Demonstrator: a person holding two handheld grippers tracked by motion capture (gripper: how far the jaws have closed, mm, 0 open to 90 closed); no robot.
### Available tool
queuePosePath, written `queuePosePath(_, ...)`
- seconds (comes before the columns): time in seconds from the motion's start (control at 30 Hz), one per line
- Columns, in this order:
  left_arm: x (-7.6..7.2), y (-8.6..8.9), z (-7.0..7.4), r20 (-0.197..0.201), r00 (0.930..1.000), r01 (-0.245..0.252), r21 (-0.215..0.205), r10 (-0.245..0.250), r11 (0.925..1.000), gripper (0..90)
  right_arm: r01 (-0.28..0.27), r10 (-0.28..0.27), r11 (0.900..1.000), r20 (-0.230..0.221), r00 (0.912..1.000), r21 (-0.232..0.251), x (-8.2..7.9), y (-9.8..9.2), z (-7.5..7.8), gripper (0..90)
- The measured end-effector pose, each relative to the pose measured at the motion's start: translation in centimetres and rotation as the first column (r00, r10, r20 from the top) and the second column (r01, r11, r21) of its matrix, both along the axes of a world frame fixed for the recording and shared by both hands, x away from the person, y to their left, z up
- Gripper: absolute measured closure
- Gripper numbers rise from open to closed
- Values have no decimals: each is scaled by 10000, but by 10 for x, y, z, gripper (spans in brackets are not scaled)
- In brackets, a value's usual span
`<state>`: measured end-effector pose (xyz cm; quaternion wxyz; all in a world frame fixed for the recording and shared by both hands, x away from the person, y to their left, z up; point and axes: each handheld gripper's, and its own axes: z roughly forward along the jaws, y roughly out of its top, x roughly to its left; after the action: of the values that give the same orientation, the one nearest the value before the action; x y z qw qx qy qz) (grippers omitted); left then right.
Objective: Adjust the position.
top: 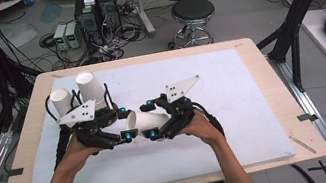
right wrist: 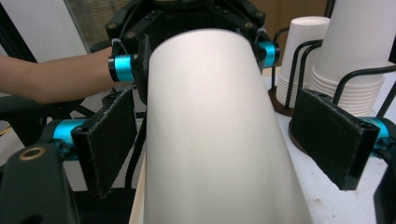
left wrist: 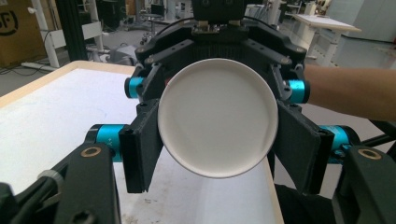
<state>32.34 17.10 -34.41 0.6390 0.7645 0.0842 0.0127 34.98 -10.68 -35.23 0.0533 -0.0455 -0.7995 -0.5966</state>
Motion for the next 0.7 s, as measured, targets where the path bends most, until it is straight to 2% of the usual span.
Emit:
queuePosePath(0.43, 0, 5, 5, 36, 10000, -38, -299, 39, 9995, 360, 13, -19, 9993, -162, 9999, -361, 0, 2, -5, 153)
queuePosePath(0.57, -1, 7, 6, 52, 10000, -35, -380, 37, 9993, 360, 48, -56, 9992, -213, 9998, -391, -1, 0, -5, 153)
queuePosePath(0.7, 0, 10, 6, 96, 9999, -37, -373, 41, 9993, 360, 114, -120, 9997, -266, 9996, -224, 0, -4, -9, 153)
